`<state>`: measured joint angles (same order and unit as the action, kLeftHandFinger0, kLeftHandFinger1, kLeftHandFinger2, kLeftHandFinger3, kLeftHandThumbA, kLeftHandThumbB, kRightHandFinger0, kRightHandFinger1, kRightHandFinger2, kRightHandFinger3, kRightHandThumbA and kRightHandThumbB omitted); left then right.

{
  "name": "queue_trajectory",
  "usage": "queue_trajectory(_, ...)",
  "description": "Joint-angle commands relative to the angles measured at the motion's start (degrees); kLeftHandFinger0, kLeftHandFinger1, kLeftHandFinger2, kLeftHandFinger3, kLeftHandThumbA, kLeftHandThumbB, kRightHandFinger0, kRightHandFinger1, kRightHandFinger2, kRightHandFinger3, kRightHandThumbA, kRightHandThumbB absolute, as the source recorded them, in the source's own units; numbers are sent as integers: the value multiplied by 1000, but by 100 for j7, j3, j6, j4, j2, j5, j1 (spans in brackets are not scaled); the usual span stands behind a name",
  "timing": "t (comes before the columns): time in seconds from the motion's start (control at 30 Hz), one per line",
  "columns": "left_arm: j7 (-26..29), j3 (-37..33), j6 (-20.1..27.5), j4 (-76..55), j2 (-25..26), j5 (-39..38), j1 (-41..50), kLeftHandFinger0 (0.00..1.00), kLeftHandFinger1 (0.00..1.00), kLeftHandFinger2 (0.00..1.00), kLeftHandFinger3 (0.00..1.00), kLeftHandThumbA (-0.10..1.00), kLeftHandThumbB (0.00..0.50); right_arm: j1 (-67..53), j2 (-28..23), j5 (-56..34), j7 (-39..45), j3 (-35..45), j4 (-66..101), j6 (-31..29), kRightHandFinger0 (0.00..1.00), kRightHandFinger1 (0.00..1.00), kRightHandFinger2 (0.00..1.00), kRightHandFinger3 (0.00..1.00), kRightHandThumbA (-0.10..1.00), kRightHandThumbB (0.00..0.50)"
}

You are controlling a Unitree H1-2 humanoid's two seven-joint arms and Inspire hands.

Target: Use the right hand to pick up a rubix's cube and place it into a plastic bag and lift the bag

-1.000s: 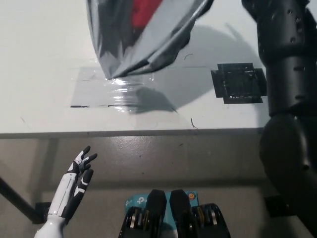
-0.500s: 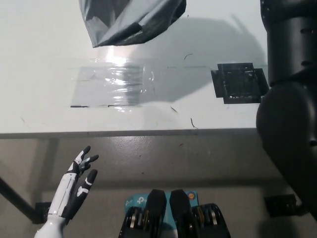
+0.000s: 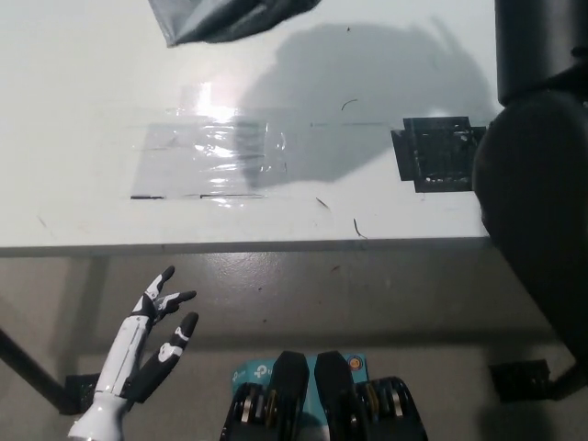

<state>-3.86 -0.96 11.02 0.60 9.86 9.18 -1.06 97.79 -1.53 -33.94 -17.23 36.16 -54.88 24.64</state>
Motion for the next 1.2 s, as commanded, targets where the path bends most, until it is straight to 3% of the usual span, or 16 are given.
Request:
queue_trajectory(0.0, 32, -40, 293, -129, 87, 96, -88, 937, 884, 797, 1000, 767, 4, 194, 174, -173, 22, 55, -377, -737, 0, 129, 757, 1000, -100, 5)
queue_trajectory(0.13, 22, -39, 365, -84, 104, 70, -110, 932, 892, 806, 1000, 793, 24, -115, 305, -138, -1, 58, -571, -988, 0, 137, 715, 939, -100, 50)
queue_trajectory(0.17, 9, -44, 361, -82, 107, 59, -113, 942, 902, 821, 1000, 805, 26, -194, 311, -34, -34, -28, -654, -995, 0, 99, 608, 550, -100, 65)
queue_trajectory(0.2, -2, -47, 368, -77, 109, 46, -114, 941, 915, 843, 1000, 812, 24, -278, 324, 67, -45, -115, -721, -1023, 412, 102, 537, 619, -100, 51)
queue_trajectory(0.23, -8, -48, 373, -73, 111, 38, -114, 941, 915, 843, 1000, 812, 24, -329, 331, 133, -45, -175, -762, -1045, 412, 102, 537, 619, -100, 51)
queue_trajectory(0.27, -2, -47, 401, -68, 114, 44, -113, 933, 928, 873, 1000, 822, 32, -393, 352, 151, -19, -193, -812, -1112, 325, 25, 550, 1000, -100, 65)
queue_trajectory(0.3, 2, -46, 422, -67, 117, 49, -111, 928, 932, 886, 1000, 829, 29, -431, 367, 143, 1, -195, -844, -1165, 317, 5, 510, 1000, -100, 57)
queue_trajectory(0.33, 6, -42, 415, -82, 109, 42, -99, 938, 961, 934, 1000, 861, 58, -499, 397, 52, 27, -115, -929, -1271, 63, 4, 546, 1000, -100, 48)
queue_trajectory(0.4, 1, -35, 398, -104, 96, 11, -83, 954, 987, 977, 1000, 883, 75, -594, 438, -70, 64, -17, -1051, -1426, 13, 4, 570, 1000, -100, 45)
queue_trajectory(0.7, -147, -109, 471, -27, 191, -42, -140, 1000, 1000, 1000, 1000, 1000, 162, -1141, 474, 18, 230, -84, -1765, -1941, 0, 118, 679, 886, -100, 64)
queue_trajectory(0.73, -145, -118, 481, -19, 198, -19, -140, 1000, 1000, 1000, 1000, 1000, 158, -1182, 469, 34, 226, -100, -1825, -1971, 0, 126, 685, 1000, -100, 68)
queue_trajectory(0.93, -143, -171, 511, 12, 229, 16, -182, 1000, 1000, 1000, 1000, 1000, 165, -1354, 335, 518, -198, -538, -2126, -2062, 0, 127, 703, 1000, -100, 143)
queue_trajectory(1.0, -141, -182, 501, 13, 236, 35, -191, 1000, 1000, 1000, 1000, 1000, 167, -1368, 243, 912, -499, -951, -2237, -2058, 0, 40, 594, 537, -46, 166)
queue_trajectory(1.03, -142, -185, 498, 10, 238, 41, -192, 1000, 1000, 1000, 1000, 1000, 167, -1375, 208, 1065, -536, -1135, -2257, -2058, 263, 442, 945, 674, 85, 191)
queue_trajectory(1.07, -149, -188, 487, -4, 241, 36, -192, 1000, 1000, 1000, 1000, 999, 162, -1383, 120, 1596, -502, -1713, -2267, -1978, 978, 1000, 1000, 1000, 392, 223)
queue_trajectory(1.17, -155, -195, 465, -41, 249, 49, -202, 1000, 1000, 1000, 1000, 998, 160, -1398, -58, 2894, -681, -3132, -2237, -1904, 1000, 1000, 1000, 1000, 522, 328)
